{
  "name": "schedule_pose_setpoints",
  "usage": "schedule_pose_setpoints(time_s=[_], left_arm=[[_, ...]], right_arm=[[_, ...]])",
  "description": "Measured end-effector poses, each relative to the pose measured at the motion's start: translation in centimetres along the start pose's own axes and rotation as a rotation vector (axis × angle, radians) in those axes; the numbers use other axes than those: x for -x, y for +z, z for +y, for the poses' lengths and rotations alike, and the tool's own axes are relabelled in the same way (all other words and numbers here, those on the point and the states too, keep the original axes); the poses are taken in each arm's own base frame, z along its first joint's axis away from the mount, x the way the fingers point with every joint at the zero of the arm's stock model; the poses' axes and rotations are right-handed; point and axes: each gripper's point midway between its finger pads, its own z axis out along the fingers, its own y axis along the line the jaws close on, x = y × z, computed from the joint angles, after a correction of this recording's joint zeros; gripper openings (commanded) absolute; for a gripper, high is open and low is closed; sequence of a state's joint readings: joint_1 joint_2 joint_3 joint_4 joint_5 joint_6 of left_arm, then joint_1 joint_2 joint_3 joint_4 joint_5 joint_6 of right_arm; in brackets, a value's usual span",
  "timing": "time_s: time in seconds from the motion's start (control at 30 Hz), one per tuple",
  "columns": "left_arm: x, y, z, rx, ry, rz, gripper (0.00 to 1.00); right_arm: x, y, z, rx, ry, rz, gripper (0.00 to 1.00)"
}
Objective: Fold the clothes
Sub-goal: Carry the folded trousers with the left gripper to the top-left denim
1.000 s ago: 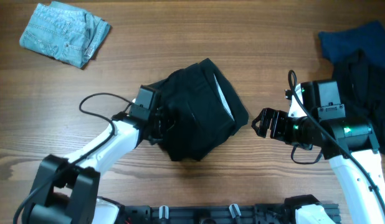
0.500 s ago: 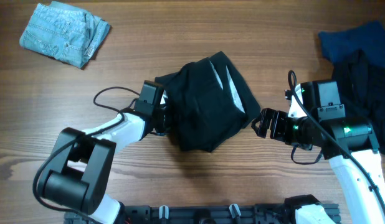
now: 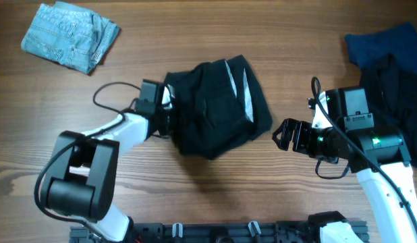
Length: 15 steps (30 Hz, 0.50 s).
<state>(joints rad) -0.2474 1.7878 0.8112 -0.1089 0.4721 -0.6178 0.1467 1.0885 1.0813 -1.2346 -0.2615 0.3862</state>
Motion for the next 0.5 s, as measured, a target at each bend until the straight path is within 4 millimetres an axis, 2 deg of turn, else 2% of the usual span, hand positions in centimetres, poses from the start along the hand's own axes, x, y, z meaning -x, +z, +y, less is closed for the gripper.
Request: schedule_pose_setpoints(time_s=[0.27, 0.37, 0.5], left_arm=[[7.8, -2.9, -1.7, 0.099, 0.146, -0.181, 0.04], [11.4, -4.9, -2.5, 0.146, 0.205, -0.287, 0.04], [14.6, -7.0, -2.4, 0.184, 0.219, -0.386, 0.04]], right_arm=[[-0.1, 0.0, 0.0, -0.002, -0.01, 0.005, 1.0], [-0.2, 0.0, -0.1, -0.003, -0.02, 0.007, 1.0], [-0.2, 0.0, -0.1, -0.003, -0.024, 0.007, 1.0]])
